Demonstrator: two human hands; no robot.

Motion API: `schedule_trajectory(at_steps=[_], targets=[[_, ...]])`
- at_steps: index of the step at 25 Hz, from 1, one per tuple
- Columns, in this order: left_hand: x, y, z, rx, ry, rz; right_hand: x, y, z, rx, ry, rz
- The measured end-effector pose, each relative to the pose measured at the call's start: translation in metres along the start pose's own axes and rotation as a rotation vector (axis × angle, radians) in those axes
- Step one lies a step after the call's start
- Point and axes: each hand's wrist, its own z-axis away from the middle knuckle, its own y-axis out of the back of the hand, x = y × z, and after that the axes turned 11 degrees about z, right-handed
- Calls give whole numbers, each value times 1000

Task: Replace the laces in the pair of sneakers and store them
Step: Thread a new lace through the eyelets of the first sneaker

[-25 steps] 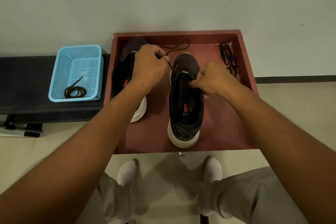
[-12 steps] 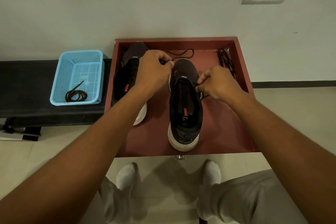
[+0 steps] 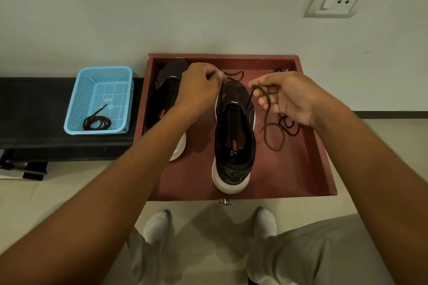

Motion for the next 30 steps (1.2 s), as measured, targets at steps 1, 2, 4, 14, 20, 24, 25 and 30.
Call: schedule_trajectory(at_steps=[1, 2, 4, 14, 20, 24, 25, 30], targets=[[3, -1, 0, 7, -6, -2, -5, 1, 4, -6, 8, -43], [6, -1, 0, 19, -19, -7, -9, 2, 7, 2, 22, -62], [12, -1, -2, 45, -64, -7, -18, 2, 14, 35, 64, -74], [53, 3, -9, 74, -265, 180, -62, -7, 29, 30, 273, -340], [95, 6, -12, 66, -78, 461, -66, -7, 27, 132, 419, -110], [122, 18, -12, 7, -65, 553, -73, -10, 27, 442, 541, 212], [125, 22, -12, -5, -111, 510, -76, -10, 26, 502, 566, 289], [135, 35, -13, -72, -332, 280, -89, -7, 29, 544, 520, 278]])
